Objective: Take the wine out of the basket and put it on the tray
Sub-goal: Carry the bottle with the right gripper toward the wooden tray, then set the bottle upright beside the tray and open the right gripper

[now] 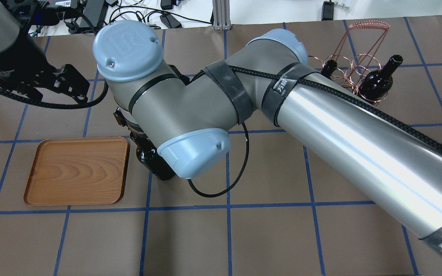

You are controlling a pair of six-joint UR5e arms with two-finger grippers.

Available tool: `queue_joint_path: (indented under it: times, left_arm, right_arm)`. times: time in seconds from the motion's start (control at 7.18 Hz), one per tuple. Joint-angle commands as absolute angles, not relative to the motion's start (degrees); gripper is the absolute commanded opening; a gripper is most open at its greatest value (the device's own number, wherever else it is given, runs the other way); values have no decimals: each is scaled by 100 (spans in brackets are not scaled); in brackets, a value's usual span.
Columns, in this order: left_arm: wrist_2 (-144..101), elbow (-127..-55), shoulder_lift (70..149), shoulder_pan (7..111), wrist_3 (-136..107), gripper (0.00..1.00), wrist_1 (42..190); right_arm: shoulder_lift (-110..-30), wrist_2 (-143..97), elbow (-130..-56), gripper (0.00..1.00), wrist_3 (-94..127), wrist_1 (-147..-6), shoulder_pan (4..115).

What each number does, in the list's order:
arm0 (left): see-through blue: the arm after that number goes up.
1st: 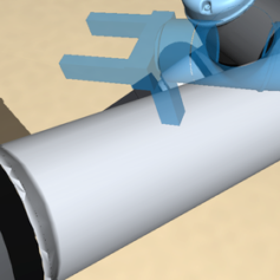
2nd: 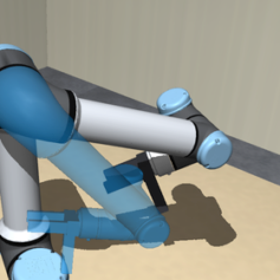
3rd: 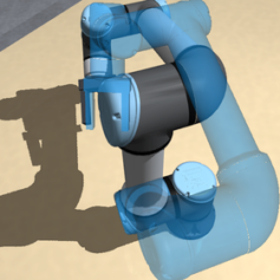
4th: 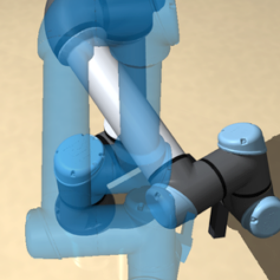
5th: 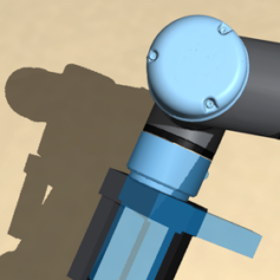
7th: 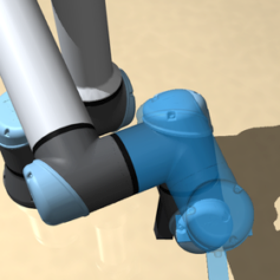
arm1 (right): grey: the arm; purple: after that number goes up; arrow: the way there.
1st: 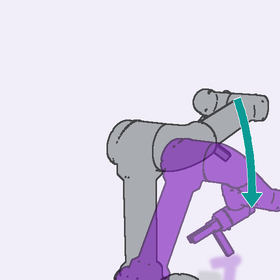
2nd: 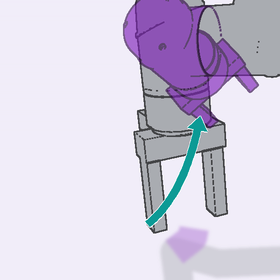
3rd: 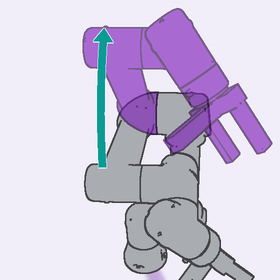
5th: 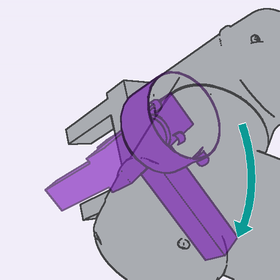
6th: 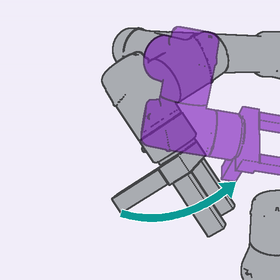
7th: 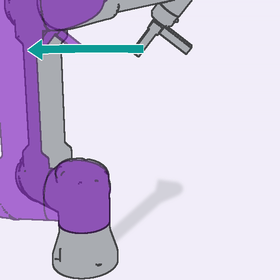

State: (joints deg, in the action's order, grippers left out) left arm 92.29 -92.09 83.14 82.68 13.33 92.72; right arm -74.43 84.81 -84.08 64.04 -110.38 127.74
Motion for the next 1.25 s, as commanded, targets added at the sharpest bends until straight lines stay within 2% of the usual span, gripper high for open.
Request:
queue_joint_path:
  times: [0.0, 0.7, 1.11]
  left_arm:
    - [9229, -9202, 8314, 8271, 1345, 100, 9272]
    - [9229, -9237, 8437, 8288, 1336, 100, 9333]
    - [9150, -9455, 8394, 8611, 1239, 100, 9518]
  right_arm:
    - [-7777, 8708, -8385, 100, 6311, -10638, 12552]
    - [-8674, 8983, -8402, 100, 2847, -9328, 11121]
    - [-8972, 8991, -8376, 100, 1146, -9194, 10138]
